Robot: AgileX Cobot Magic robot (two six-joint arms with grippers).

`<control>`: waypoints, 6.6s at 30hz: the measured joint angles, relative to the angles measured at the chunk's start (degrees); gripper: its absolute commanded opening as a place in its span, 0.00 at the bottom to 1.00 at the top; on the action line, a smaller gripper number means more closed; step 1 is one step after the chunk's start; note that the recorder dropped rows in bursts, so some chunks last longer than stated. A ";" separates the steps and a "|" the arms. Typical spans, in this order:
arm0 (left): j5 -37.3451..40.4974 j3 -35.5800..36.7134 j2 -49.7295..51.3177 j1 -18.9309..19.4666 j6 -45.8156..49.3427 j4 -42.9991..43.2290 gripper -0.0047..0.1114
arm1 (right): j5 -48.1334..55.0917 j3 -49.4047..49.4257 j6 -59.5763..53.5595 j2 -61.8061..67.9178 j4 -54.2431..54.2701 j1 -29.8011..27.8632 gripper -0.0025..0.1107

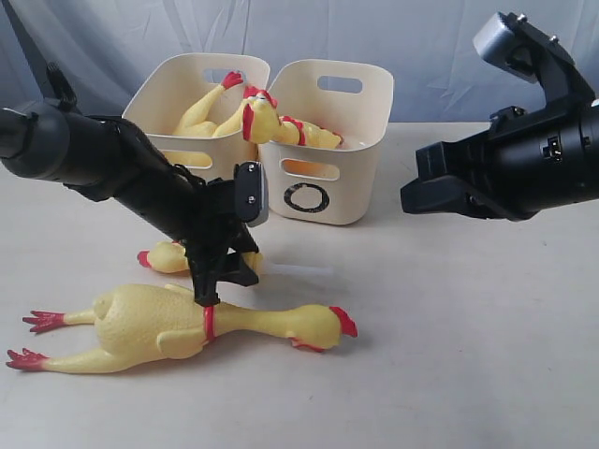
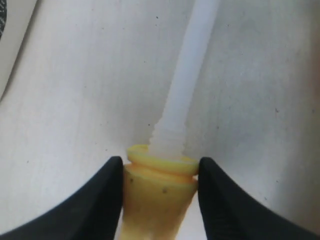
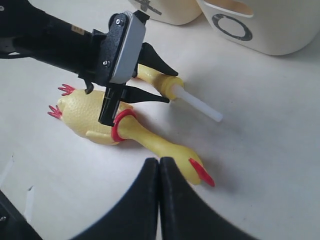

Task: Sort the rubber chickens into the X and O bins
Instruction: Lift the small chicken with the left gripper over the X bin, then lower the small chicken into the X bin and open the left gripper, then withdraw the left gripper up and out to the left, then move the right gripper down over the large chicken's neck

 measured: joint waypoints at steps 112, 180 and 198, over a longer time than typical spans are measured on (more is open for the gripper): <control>-42.24 -23.15 1.98 0.96 -60.51 18.30 0.04 | 0.34 0.00 -0.91 0.00 0.00 0.00 0.01; 7.08 18.09 -63.03 19.21 -74.43 23.65 0.05 | -1.35 1.31 -23.81 0.77 4.14 12.42 0.01; 18.30 33.94 -102.93 19.21 -76.58 22.55 0.05 | -16.38 0.76 -39.22 18.32 4.49 22.26 0.02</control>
